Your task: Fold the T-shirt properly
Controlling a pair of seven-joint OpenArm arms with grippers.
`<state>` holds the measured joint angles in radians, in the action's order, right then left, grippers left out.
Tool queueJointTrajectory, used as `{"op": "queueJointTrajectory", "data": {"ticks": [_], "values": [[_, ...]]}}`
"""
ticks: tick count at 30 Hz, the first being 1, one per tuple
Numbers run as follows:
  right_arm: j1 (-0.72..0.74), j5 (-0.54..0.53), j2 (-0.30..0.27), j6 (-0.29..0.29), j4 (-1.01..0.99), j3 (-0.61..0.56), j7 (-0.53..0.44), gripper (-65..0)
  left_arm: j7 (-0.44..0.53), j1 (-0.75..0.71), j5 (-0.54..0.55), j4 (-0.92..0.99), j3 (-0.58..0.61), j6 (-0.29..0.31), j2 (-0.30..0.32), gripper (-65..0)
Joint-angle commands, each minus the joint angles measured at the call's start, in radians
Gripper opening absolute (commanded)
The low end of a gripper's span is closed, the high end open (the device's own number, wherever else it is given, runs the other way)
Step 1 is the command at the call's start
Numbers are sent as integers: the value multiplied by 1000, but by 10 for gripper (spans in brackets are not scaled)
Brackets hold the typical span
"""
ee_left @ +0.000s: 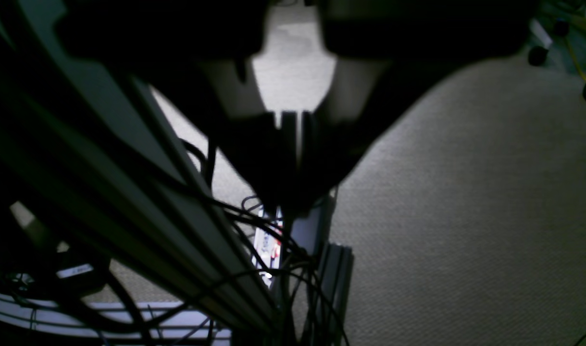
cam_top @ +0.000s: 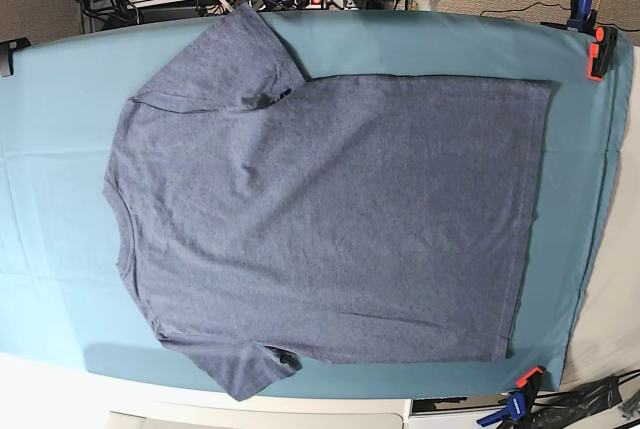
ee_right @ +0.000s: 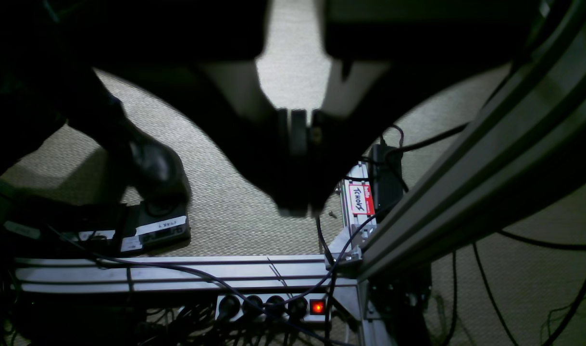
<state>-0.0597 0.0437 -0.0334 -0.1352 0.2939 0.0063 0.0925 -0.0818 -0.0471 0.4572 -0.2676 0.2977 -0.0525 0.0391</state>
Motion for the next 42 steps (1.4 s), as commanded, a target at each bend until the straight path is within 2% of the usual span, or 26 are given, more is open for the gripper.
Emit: {"op": "queueJointTrajectory", "data": {"ticks": [1, 34, 38, 42], "values": [[4, -5, -6, -7, 6, 1, -6, -650, -3, 0, 0, -6, 0, -3, 0, -630], [-1, -5, -6, -7, 6, 1, -7, -650, -3, -5, 0, -18, 0, -3, 0, -630], [-27, -5, -6, -7, 6, 1, -26, -650, -1, -20, 0, -19, 0, -3, 0, -630], [-72, -5, -14, -7, 6, 1, -85, -650, 39, -70, 0, -31, 0, -4, 0, -630]]}}
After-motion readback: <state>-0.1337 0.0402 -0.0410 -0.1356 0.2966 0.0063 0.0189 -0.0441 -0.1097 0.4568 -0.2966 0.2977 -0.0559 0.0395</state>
